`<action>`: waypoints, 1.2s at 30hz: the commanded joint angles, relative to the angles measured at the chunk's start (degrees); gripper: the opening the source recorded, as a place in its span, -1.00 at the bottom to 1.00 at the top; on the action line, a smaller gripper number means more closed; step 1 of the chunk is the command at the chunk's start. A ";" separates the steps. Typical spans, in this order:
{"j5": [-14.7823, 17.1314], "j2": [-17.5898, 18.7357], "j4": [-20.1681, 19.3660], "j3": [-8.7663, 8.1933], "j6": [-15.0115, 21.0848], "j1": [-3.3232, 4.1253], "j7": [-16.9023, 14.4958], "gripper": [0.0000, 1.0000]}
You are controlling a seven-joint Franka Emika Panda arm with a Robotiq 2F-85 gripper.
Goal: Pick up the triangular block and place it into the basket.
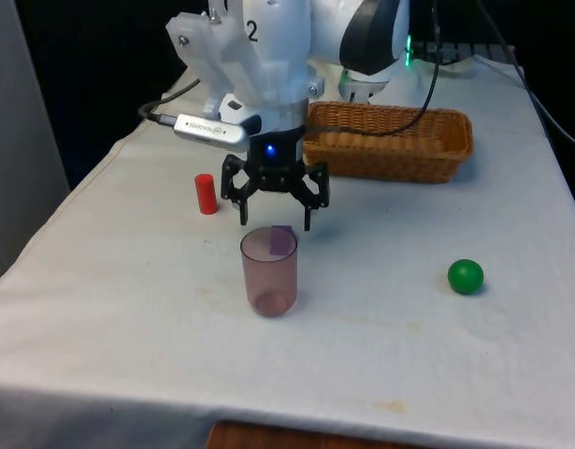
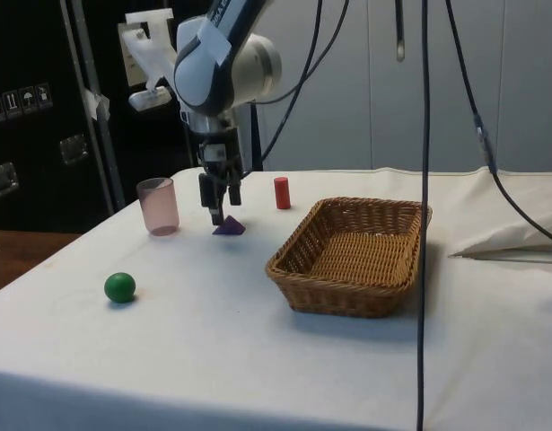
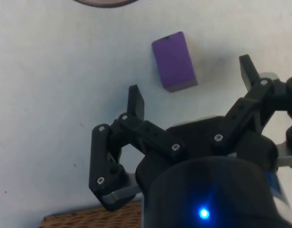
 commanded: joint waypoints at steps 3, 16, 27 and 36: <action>0.46 0.63 0.29 0.34 0.23 -0.52 -0.57 1.00; 0.40 1.49 0.57 0.06 0.11 -0.52 -0.52 -0.10; 0.34 1.55 0.52 0.00 0.17 -0.40 -0.34 -0.34; -0.34 0.29 0.11 -0.86 -0.92 0.17 0.17 -0.34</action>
